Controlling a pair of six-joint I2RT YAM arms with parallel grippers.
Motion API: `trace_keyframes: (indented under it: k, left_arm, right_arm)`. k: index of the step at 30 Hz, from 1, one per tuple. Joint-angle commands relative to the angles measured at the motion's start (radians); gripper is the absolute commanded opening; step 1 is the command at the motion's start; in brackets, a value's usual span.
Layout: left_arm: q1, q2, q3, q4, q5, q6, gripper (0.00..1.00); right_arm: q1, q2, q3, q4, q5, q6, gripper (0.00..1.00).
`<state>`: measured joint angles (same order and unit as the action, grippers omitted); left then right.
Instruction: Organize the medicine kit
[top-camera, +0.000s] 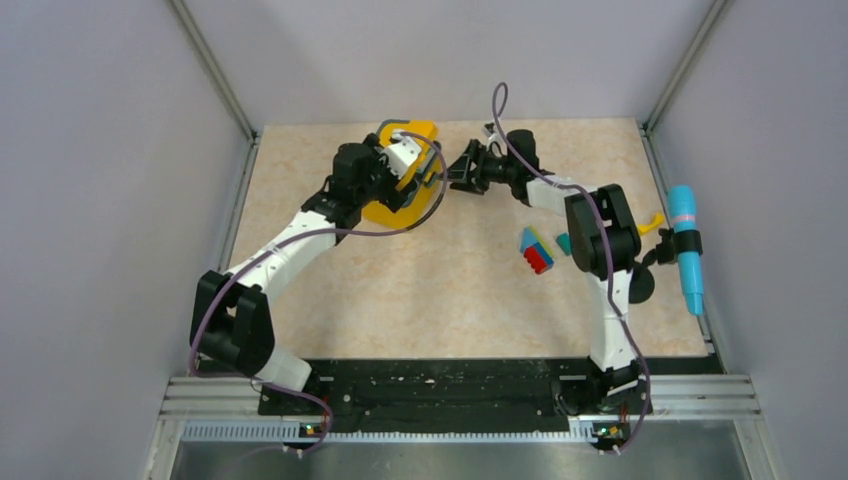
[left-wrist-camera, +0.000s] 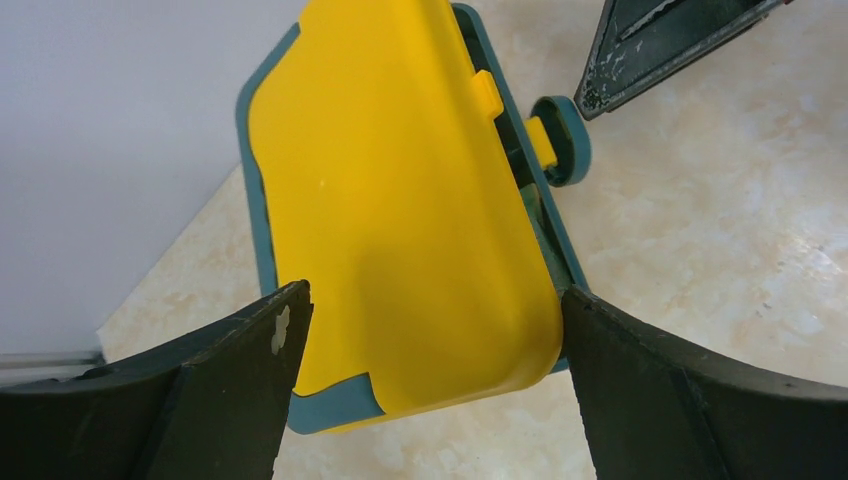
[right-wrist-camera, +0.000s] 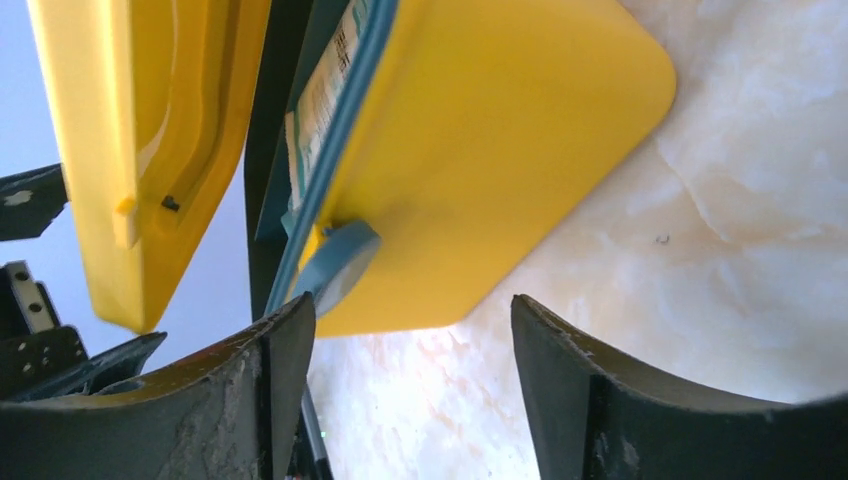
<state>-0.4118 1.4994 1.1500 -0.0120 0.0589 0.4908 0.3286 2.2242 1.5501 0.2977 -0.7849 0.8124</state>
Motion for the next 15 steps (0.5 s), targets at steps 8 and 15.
trace_keyframes:
  k: [8, 15]
  left_arm:
    - [0.018, 0.009, 0.108, -0.275, 0.253, -0.143, 0.99]
    - [0.076, 0.028, 0.201, -0.174, 0.327, -0.372, 0.98]
  right_arm:
    - [-0.011, -0.006, -0.010, 0.246, -0.190, 0.031, 0.80]
    - [-0.008, 0.059, 0.070, 0.230, -0.184, 0.045, 0.80]
